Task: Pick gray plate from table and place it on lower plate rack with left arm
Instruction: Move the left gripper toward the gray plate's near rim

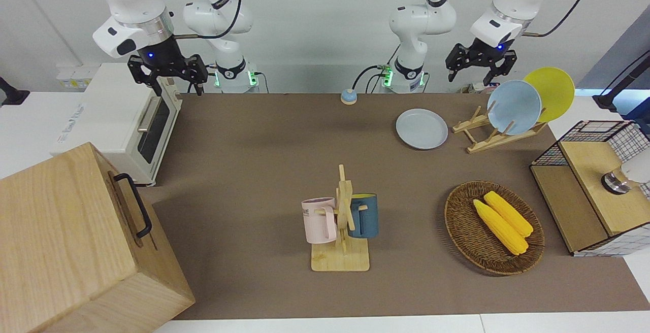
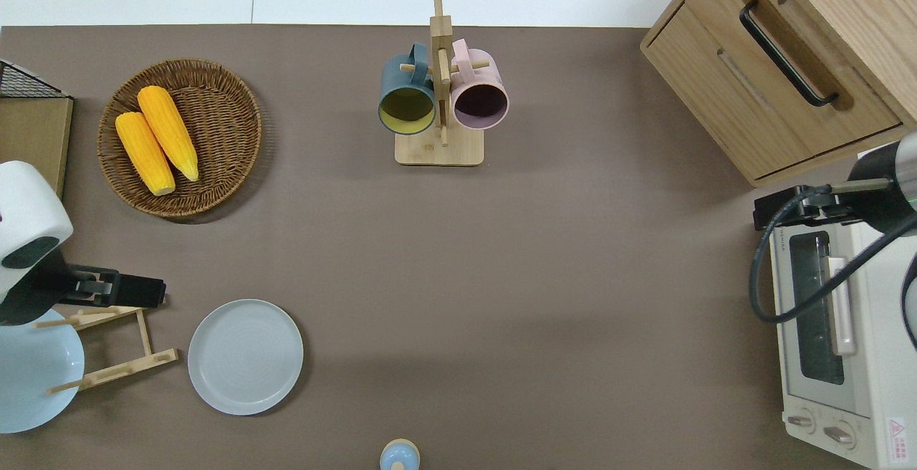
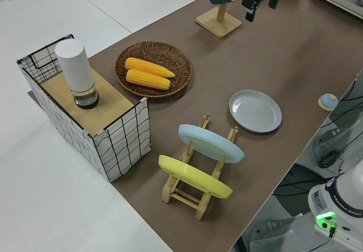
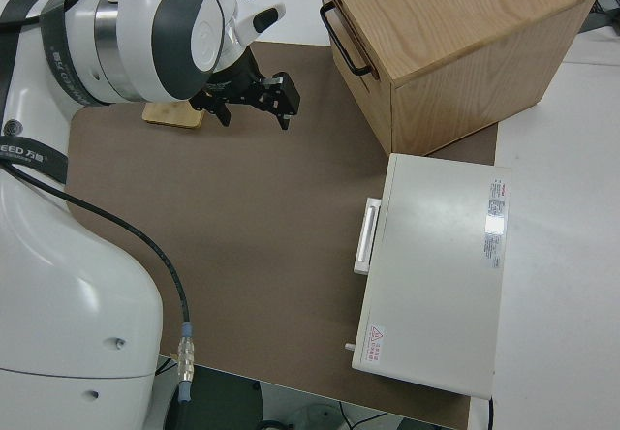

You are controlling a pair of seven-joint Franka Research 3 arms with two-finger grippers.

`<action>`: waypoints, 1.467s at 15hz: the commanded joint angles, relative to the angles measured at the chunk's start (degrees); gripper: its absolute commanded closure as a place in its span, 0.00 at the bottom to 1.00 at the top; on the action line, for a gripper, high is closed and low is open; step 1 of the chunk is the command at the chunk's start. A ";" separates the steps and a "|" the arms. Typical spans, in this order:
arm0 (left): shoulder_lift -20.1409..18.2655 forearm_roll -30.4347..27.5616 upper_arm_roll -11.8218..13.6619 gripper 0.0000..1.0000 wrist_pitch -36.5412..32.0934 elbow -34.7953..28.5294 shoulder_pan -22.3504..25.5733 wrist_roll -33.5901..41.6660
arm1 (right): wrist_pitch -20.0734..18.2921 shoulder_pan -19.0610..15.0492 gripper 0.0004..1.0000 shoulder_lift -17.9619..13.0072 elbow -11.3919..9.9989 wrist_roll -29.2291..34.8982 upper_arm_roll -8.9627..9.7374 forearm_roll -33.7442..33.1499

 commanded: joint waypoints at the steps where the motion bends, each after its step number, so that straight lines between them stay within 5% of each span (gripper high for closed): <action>1: -1.87 2.69 -0.53 0.00 -1.40 -2.67 -0.78 -1.00 | -0.05 0.42 0.02 0.02 0.37 0.22 -0.34 0.15; 14: -2.59 2.09 -0.53 0.00 0.26 -6.39 -0.69 -1.18 | -0.05 0.42 0.02 0.02 0.37 0.22 -0.34 0.15; 22: -7.78 2.18 -0.53 0.00 18.09 -26.33 -0.78 -0.21 | -0.05 0.42 0.02 0.02 0.37 0.22 -0.34 0.15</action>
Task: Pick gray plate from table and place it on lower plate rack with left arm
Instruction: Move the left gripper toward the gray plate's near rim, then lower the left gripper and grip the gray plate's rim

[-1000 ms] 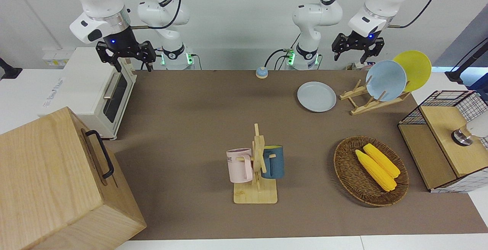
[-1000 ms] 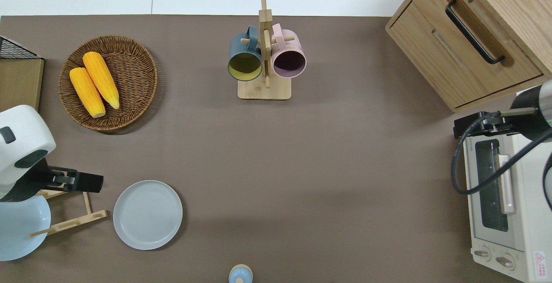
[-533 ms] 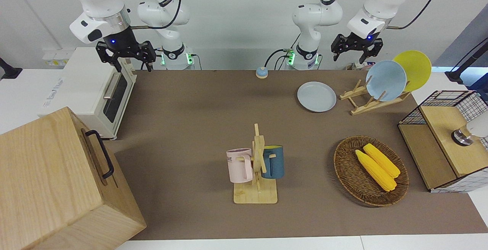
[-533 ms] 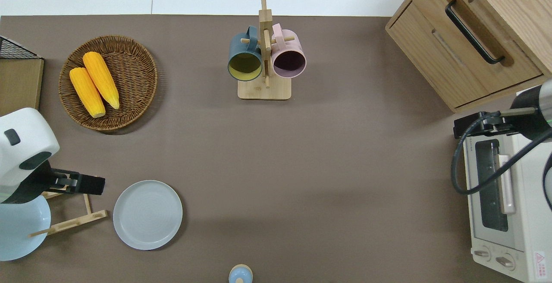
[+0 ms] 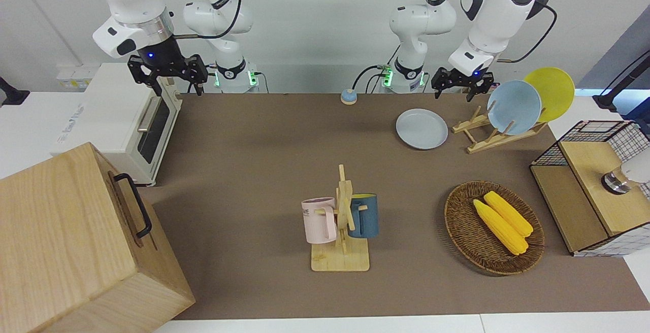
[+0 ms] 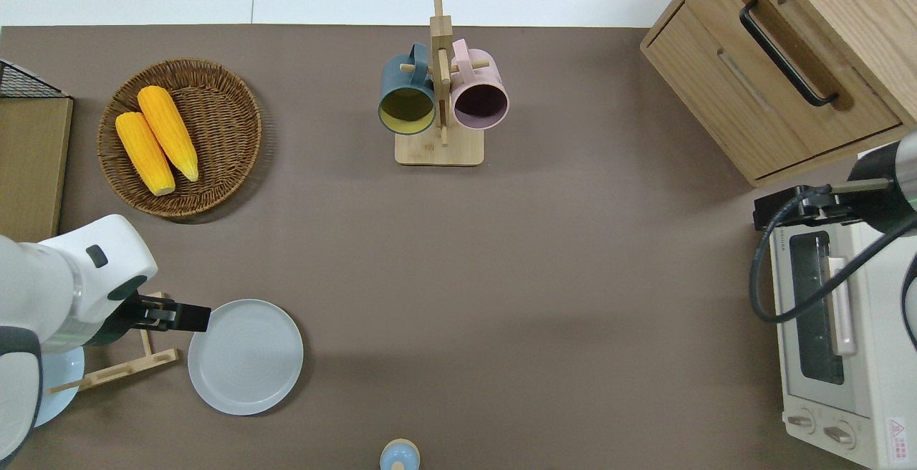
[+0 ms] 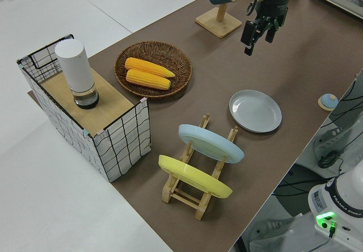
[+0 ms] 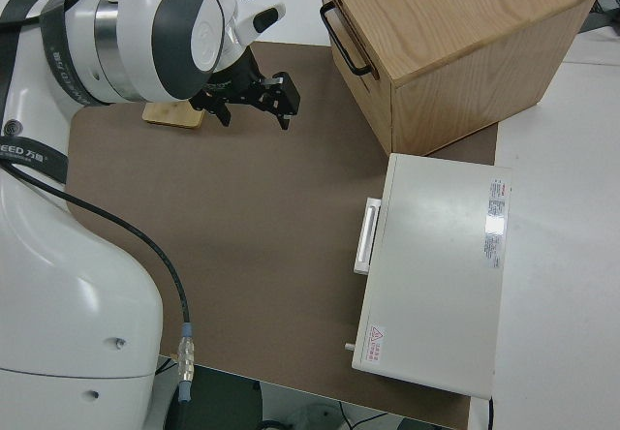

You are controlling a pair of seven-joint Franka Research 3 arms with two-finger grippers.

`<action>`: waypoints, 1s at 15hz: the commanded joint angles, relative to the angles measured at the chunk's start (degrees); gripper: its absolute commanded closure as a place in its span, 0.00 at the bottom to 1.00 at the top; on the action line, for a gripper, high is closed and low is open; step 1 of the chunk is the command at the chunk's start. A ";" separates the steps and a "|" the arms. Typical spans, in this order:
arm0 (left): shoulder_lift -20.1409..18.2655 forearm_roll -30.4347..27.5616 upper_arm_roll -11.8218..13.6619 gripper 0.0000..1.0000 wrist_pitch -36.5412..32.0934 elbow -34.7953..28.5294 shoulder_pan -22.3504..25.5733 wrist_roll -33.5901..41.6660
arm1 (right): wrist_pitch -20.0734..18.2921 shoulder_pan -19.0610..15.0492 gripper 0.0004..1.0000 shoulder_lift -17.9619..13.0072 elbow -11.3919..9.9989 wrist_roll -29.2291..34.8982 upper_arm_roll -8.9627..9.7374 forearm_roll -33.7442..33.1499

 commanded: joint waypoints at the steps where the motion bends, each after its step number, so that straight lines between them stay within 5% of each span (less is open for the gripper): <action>1: -3.18 0.90 0.33 0.00 8.67 -9.37 -0.75 -0.02 | -0.05 0.42 0.02 0.02 0.37 0.22 -0.34 0.15; 11: 0.24 1.68 -0.19 0.00 31.78 -23.44 -2.07 2.17 | -0.05 0.42 0.02 0.02 0.37 0.22 -0.34 0.15; 15: 3.93 9.49 -0.54 0.00 35.93 -23.63 -2.24 4.73 | -0.05 0.42 0.02 0.02 0.37 0.22 -0.34 0.15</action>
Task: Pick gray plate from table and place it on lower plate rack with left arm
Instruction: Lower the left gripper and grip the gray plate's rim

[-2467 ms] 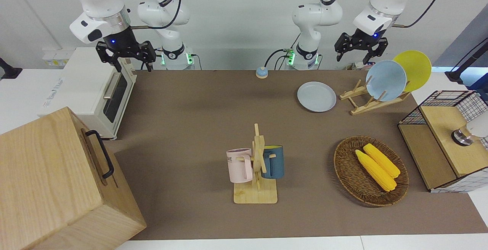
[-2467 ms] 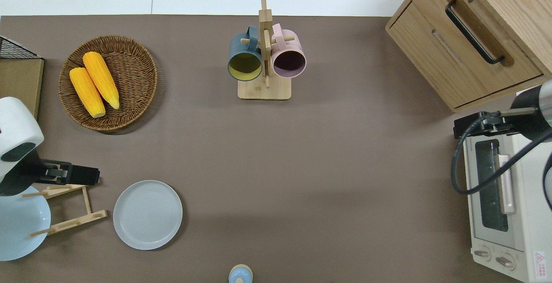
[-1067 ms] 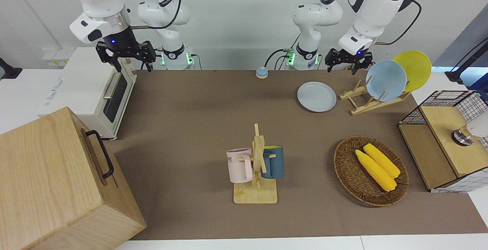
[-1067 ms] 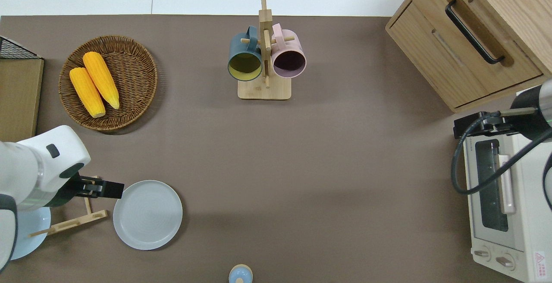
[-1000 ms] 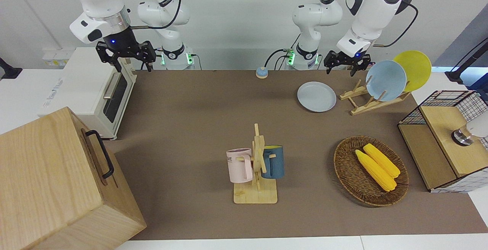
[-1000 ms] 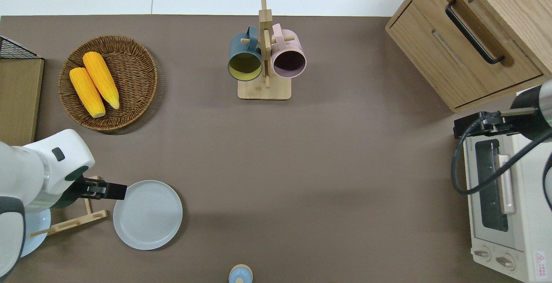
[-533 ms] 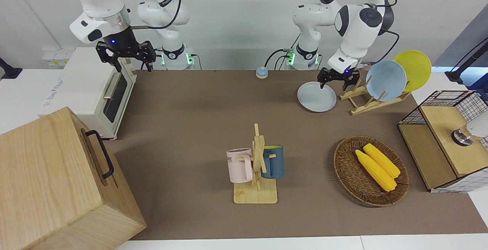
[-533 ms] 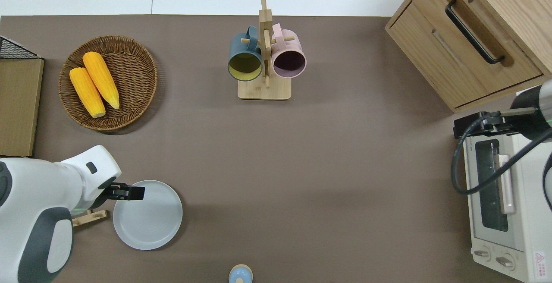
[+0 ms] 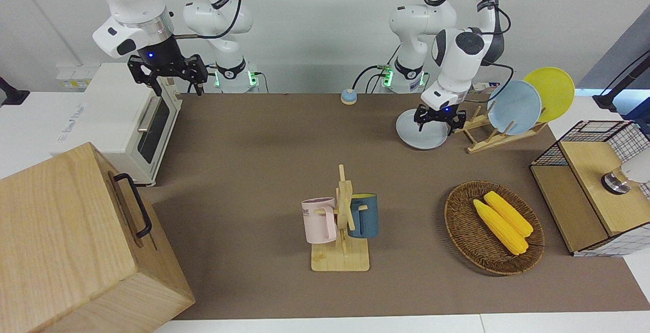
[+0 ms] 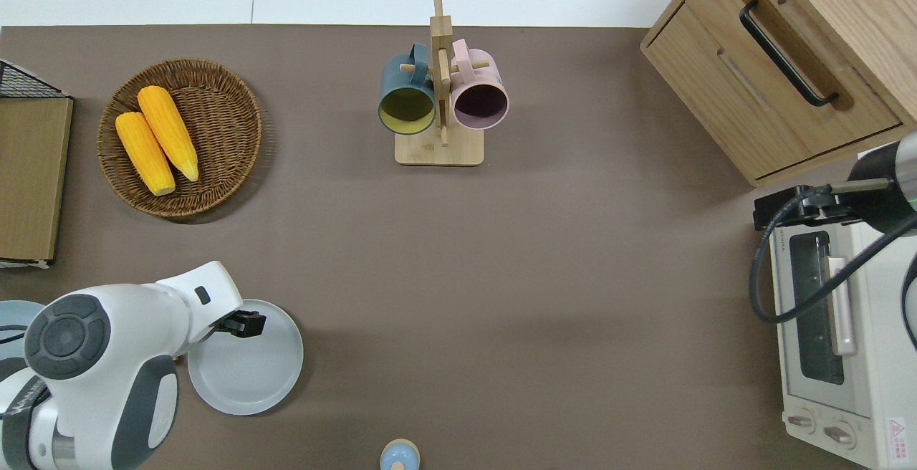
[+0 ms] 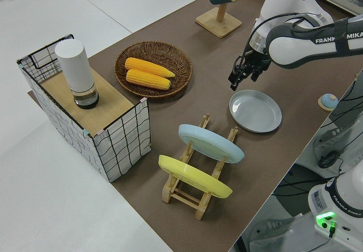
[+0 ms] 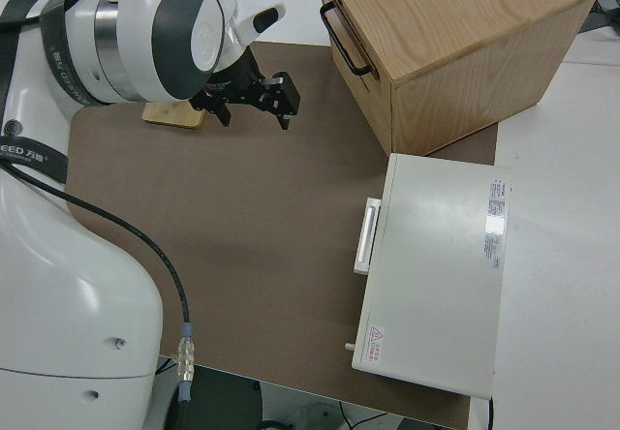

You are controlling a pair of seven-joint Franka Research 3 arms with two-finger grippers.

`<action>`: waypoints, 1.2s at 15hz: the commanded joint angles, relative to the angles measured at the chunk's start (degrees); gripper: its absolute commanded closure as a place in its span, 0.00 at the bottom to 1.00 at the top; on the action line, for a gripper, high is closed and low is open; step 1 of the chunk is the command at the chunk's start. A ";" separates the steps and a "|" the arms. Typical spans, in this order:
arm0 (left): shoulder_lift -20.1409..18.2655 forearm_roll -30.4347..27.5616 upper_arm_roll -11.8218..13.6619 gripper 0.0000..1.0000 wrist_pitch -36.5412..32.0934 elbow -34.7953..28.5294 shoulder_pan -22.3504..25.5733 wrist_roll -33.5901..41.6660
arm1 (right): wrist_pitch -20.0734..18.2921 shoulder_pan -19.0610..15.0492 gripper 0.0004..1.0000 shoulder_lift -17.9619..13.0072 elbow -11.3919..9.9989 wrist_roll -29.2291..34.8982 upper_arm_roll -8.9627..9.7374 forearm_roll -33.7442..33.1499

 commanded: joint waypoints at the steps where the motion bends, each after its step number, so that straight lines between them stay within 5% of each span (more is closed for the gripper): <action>1: 2.40 6.85 0.19 0.00 3.91 -0.53 -1.33 1.61 | -0.05 0.42 0.02 0.02 0.37 0.22 -0.34 0.15; 9: 8.64 8.80 1.25 0.00 10.24 -0.53 2.18 16.37 | -0.05 0.42 0.02 0.11 0.37 0.22 -0.34 0.15; 18: 14.36 8.80 1.16 0.01 14.11 -0.53 2.27 17.88 | -0.05 0.42 0.02 0.02 0.37 0.22 -0.34 0.15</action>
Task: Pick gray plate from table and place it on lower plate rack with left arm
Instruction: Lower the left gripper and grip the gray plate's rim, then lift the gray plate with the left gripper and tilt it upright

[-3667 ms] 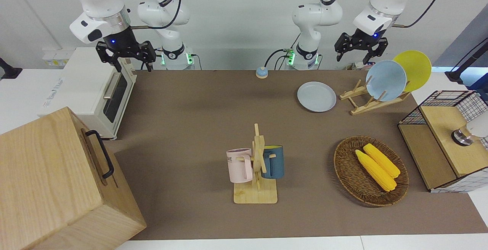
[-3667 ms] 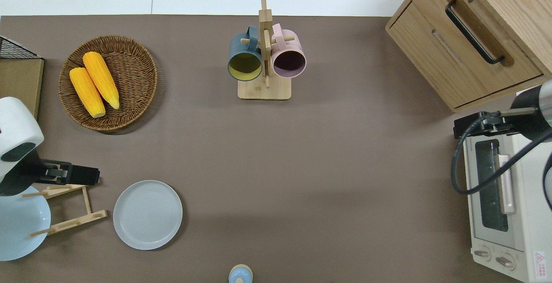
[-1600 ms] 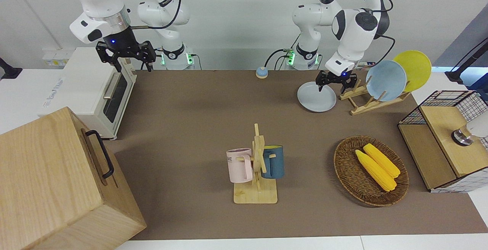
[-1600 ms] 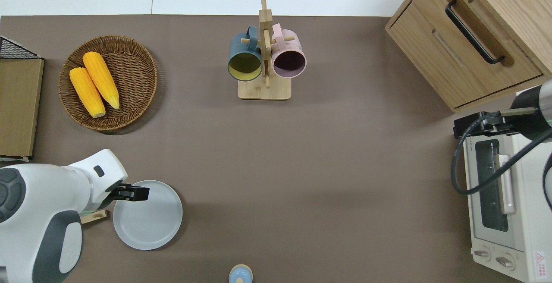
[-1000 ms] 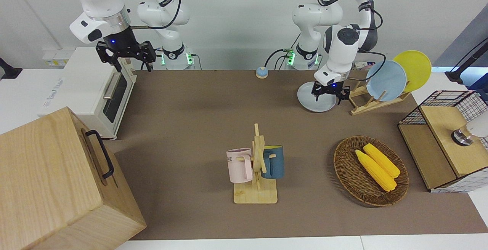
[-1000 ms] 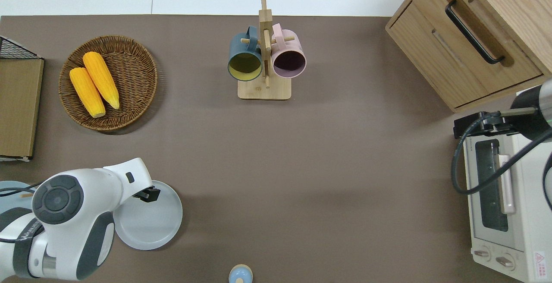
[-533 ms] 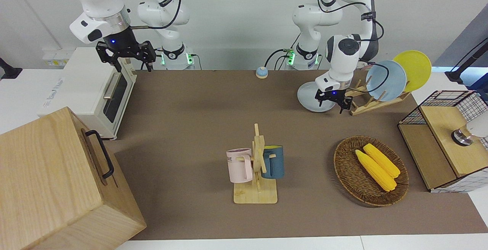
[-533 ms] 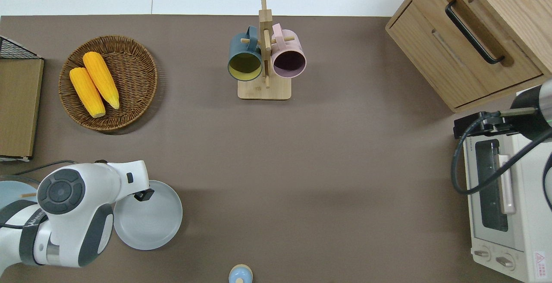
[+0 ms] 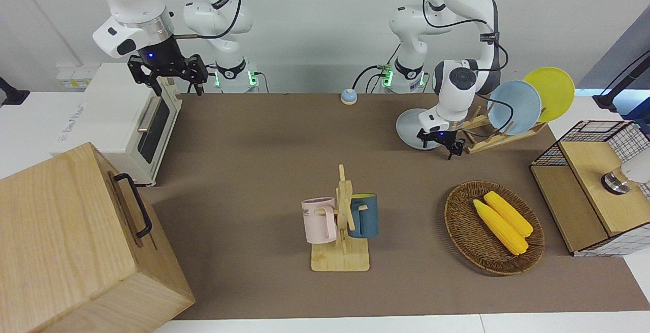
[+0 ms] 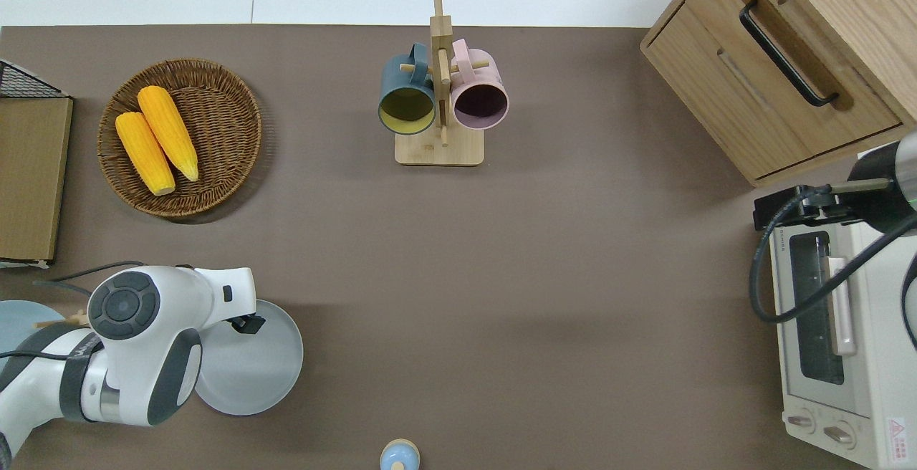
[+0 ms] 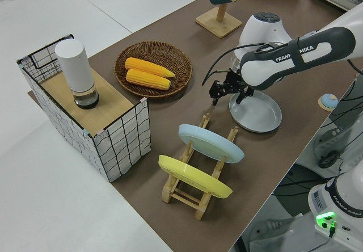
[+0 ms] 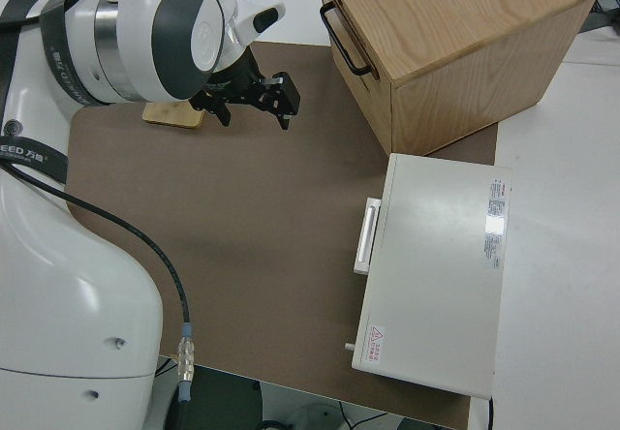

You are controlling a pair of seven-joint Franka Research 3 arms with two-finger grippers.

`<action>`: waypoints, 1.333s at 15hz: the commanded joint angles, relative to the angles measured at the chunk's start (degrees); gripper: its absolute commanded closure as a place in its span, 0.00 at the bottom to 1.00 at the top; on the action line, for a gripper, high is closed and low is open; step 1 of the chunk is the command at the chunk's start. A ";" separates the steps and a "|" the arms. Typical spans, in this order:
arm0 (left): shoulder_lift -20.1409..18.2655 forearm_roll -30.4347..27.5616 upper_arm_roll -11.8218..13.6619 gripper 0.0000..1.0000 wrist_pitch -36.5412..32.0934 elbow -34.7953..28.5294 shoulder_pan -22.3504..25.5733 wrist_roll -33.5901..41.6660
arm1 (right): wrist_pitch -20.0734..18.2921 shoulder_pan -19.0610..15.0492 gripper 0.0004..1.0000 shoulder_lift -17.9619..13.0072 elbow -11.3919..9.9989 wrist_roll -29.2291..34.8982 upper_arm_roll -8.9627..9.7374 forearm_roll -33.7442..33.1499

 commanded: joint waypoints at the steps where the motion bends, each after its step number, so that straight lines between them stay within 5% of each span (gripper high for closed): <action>1: 1.03 1.05 0.12 0.05 1.91 -0.38 0.12 0.51 | -0.05 0.42 0.02 0.02 0.37 0.22 -0.34 0.15; 2: 1.03 1.05 0.12 0.16 1.91 -0.38 0.12 0.51 | -0.05 0.42 0.02 0.02 0.37 0.22 -0.34 0.15; 5: 0.94 0.43 0.20 0.93 1.91 -0.38 0.21 0.51 | -0.05 0.42 0.02 0.02 0.37 0.22 -0.34 0.15; 6: 0.94 0.35 0.20 1.00 1.91 -0.29 0.21 0.69 | -0.05 0.42 0.02 0.02 0.37 0.22 -0.34 0.15; 15: -0.20 0.26 0.29 1.00 0.60 0.76 4.16 4.91 | -0.14 0.42 0.02 0.02 0.37 0.22 -0.34 0.15; 20: -5.37 -0.79 0.29 1.00 -10.27 3.92 4.08 4.82 | -0.05 0.42 0.02 0.02 0.37 0.22 -0.34 0.15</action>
